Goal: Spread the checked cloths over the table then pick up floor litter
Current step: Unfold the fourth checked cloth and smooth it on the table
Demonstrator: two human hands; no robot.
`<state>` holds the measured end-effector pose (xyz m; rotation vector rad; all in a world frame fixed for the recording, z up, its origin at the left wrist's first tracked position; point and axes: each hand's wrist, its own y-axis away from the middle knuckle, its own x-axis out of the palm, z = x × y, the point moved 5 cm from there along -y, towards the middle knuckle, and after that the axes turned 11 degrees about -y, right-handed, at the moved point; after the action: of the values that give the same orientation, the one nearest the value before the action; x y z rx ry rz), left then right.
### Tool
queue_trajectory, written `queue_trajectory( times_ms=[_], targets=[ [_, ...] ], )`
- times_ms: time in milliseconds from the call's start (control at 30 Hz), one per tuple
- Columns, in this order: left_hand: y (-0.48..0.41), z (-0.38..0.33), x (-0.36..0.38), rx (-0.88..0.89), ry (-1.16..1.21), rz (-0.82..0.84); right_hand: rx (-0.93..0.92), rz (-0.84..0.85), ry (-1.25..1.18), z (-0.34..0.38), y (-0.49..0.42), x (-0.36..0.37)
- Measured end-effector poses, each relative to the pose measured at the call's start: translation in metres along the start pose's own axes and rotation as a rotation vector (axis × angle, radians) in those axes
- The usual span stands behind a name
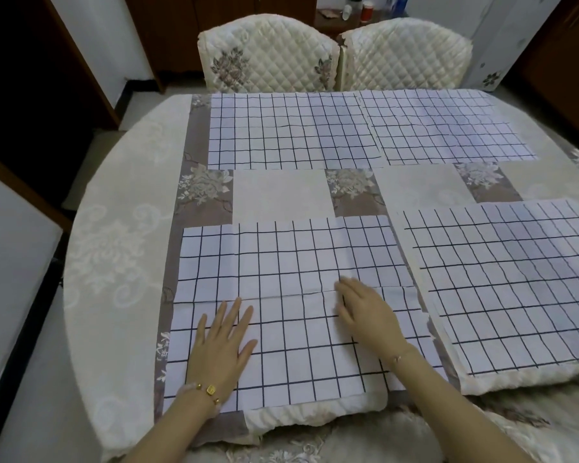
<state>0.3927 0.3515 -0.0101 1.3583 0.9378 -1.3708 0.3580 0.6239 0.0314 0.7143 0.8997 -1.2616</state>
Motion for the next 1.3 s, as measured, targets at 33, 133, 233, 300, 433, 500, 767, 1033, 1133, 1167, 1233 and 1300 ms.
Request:
queue_trajectory(
  times_ms=[33,133,233,300,433,500,767,1033,1133,1167,1233,1300],
  targets=[
    [0.000,0.000,0.000,0.007,-0.002,-0.004,0.081,0.031,0.011,-0.014,-0.007,-0.002],
    [0.001,0.003,0.001,0.022,-0.024,-0.015,0.275,0.123,0.059,-0.054,-0.029,-0.012],
    [0.000,0.006,-0.002,0.027,-0.050,0.004,0.362,0.148,0.059,-0.074,-0.049,-0.025],
    [0.000,0.007,-0.003,0.031,-0.053,0.021,0.422,0.176,0.011,-0.081,-0.054,-0.026],
    [0.001,0.005,-0.007,0.020,-0.024,0.055,0.438,0.177,0.026,-0.079,-0.057,-0.024],
    [0.002,-0.009,-0.016,0.045,-0.008,0.059,0.397,0.094,0.063,-0.071,-0.057,-0.027],
    [0.010,-0.067,-0.016,0.288,-0.003,0.070,0.241,0.159,0.013,-0.056,-0.053,-0.010],
    [0.010,-0.066,-0.016,0.296,-0.027,0.101,0.263,0.123,0.013,-0.064,-0.064,-0.016],
    [0.009,-0.065,-0.017,0.294,-0.020,0.125,0.267,0.146,0.000,-0.062,-0.065,-0.019],
    [0.009,-0.065,-0.018,0.293,-0.015,0.130,0.269,0.168,-0.014,-0.059,-0.065,-0.021],
    [0.009,-0.066,-0.018,0.294,-0.006,0.114,0.246,0.159,-0.035,-0.045,-0.060,-0.029],
    [0.008,-0.066,-0.020,0.299,-0.003,0.062,0.194,0.103,-0.035,-0.023,-0.045,-0.038]
  ],
)
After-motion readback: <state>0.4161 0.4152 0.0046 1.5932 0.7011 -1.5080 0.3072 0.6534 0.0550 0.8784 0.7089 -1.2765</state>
